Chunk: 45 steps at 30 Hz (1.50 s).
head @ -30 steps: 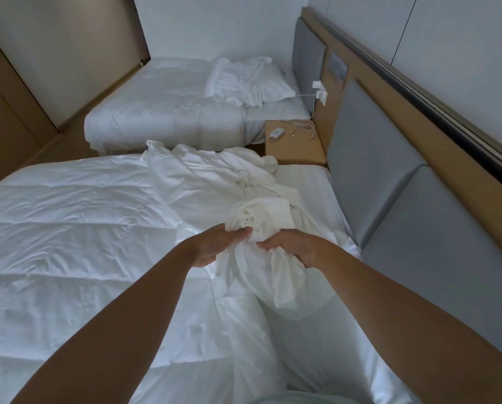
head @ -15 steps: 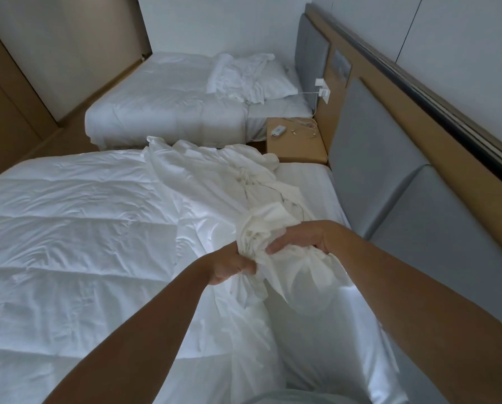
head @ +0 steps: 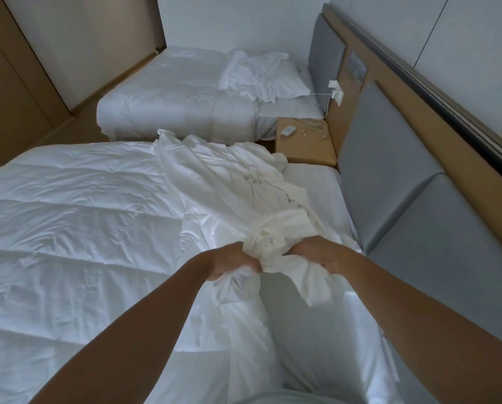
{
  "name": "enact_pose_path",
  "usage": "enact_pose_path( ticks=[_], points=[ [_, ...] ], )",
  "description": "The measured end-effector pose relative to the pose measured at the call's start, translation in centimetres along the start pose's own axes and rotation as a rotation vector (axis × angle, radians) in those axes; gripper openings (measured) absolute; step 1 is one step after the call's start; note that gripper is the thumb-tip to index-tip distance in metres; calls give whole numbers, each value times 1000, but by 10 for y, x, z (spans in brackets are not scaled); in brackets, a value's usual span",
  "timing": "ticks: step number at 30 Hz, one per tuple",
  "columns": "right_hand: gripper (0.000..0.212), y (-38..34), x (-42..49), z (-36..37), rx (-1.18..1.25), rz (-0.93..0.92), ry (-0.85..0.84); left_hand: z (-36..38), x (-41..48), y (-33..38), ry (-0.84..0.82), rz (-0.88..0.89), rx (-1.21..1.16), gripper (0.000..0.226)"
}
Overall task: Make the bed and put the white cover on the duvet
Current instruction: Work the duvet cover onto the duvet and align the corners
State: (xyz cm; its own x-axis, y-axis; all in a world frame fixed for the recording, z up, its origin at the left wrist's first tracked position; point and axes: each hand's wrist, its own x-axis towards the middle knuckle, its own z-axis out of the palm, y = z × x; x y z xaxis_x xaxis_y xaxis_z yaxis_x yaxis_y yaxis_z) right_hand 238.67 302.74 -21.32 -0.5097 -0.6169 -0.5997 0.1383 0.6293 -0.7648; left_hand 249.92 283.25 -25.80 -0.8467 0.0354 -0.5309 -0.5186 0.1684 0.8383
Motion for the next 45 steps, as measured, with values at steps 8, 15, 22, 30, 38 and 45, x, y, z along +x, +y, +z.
enact_pose_path(
  ticks=[8,15,22,30,38,45],
  points=[
    [13,-19,-12,-16,18,-94,73,51,10,5,148,215,206,64],
    [7,-18,-11,-15,212,-80,80,32,3,10,283,296,125,26],
    [36,-31,-7,-2,40,-56,-150,1,3,40,363,279,-275,38],
    [53,-25,-6,3,-167,-46,-227,-15,-5,45,230,163,-199,35],
    [27,-38,5,-24,3,-237,27,10,-5,48,-48,222,-63,52],
    [46,-44,2,-27,-33,-210,-42,0,-9,53,74,375,-30,54]
  ],
)
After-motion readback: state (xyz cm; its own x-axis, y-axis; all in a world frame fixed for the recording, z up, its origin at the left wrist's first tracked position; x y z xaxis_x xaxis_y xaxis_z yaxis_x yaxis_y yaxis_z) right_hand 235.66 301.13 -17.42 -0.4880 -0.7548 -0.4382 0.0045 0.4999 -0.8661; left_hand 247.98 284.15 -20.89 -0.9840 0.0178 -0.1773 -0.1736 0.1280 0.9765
